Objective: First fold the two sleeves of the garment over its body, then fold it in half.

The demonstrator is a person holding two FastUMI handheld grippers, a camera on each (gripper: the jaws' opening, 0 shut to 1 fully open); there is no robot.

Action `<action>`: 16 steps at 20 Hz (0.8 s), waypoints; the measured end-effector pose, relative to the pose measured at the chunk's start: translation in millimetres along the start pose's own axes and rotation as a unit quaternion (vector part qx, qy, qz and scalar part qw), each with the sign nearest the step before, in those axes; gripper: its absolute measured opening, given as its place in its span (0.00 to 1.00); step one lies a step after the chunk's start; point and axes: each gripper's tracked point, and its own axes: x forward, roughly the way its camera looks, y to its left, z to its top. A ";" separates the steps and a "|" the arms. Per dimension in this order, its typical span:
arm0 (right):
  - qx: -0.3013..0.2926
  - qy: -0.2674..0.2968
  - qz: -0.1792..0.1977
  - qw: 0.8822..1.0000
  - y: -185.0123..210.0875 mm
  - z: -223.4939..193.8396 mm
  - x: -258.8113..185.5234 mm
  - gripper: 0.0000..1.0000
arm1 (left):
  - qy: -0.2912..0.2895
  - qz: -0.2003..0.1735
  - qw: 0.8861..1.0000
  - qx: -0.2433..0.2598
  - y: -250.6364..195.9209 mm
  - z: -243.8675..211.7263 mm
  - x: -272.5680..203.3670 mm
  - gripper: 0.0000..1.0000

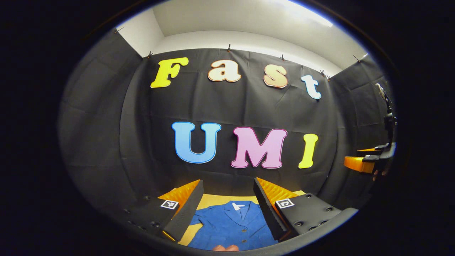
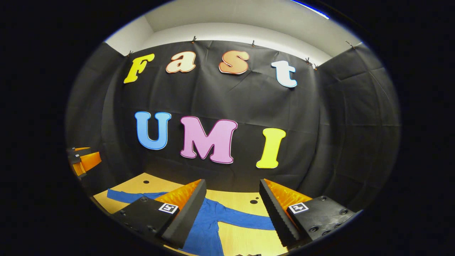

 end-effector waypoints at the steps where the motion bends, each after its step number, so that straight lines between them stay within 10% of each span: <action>1: 0.008 0.009 0.011 1.000 -0.6 -1.0 4.9 0.95 | 0.002 -0.002 1.000 -0.007 2.4 -2.3 0.2 0.81; 7: 0.075 0.097 0.002 0.992 -50.0 -20.0 66.4 0.96 | 0.015 -0.020 0.999 -0.020 25.5 -19.3 -3.4 0.82; 10: 0.160 0.236 0.043 0.958 -53.8 -85.8 89.2 0.96 | 0.020 -0.011 0.999 -0.022 38.5 -25.4 -0.4 0.82; 16: 0.194 0.431 -0.058 0.879 -152.6 -239.4 120.4 0.98 | 0.041 0.005 0.999 -0.003 40.1 -36.3 14.6 0.82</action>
